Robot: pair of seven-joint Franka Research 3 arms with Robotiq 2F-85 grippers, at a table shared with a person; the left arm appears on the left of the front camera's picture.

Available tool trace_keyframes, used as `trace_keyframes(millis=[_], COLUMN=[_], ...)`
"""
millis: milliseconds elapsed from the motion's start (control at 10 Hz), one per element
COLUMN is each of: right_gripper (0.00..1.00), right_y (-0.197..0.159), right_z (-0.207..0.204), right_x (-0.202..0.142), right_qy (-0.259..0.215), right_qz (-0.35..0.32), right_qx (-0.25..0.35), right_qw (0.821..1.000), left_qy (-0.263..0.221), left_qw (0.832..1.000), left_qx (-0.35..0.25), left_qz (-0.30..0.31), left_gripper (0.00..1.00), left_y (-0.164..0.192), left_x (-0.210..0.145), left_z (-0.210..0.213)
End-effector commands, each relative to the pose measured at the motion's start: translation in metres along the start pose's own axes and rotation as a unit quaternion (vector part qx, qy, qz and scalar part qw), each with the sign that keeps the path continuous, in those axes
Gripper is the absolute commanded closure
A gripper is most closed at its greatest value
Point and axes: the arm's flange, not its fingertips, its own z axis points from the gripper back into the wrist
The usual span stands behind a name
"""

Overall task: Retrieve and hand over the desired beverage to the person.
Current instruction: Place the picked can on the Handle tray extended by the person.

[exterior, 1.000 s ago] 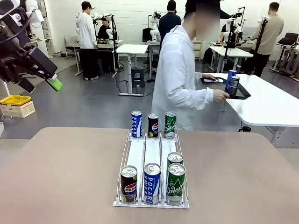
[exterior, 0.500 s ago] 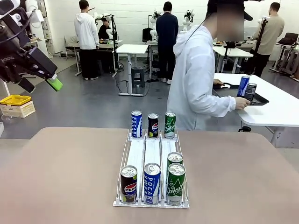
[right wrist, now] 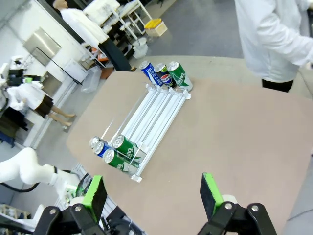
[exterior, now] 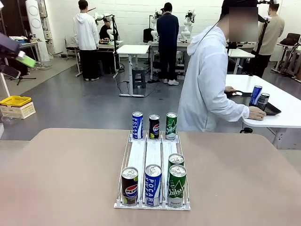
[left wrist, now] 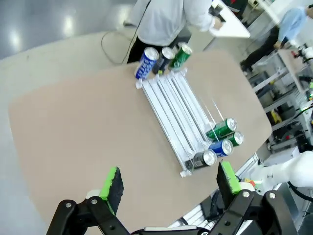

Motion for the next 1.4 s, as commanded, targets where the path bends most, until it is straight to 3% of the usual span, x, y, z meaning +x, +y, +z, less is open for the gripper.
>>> trace_keyframes(millis=[0, 200, 300, 500, 1300], right_gripper=[0.0, 0.0, 0.0, 0.0, 0.0], right_y=[-0.001, -0.001, -0.001, -0.001, -0.001], right_z=[-0.002, -0.002, -0.002, -0.002, -0.002], right_x=[0.003, 0.003, 0.003, 0.003, 0.003], right_qy=[-0.015, -0.015, -0.015, -0.015, -0.015], right_qz=[0.005, 0.005, 0.005, 0.005, 0.005], right_qx=[0.015, 0.015, 0.015, 0.015, 0.015], right_qw=[1.0, 1.0, 1.0, 1.0, 1.0], left_qy=[-0.01, 0.041, 0.06, 0.085, 0.078], left_qw=[0.999, 0.993, 0.991, 0.988, 0.989], left_qx=[-0.028, -0.06, -0.065, -0.08, -0.085], left_qz=[-0.045, -0.09, -0.099, -0.101, -0.088], left_gripper=[0.0, 0.0, 0.0, 0.0, 0.0], left_y=[0.018, 0.044, 0.046, 0.048, 0.042], left_x=[-0.011, -0.011, -0.024, -0.016, -0.026], left_z=[0.002, 0.014, 0.02, 0.019, 0.015])
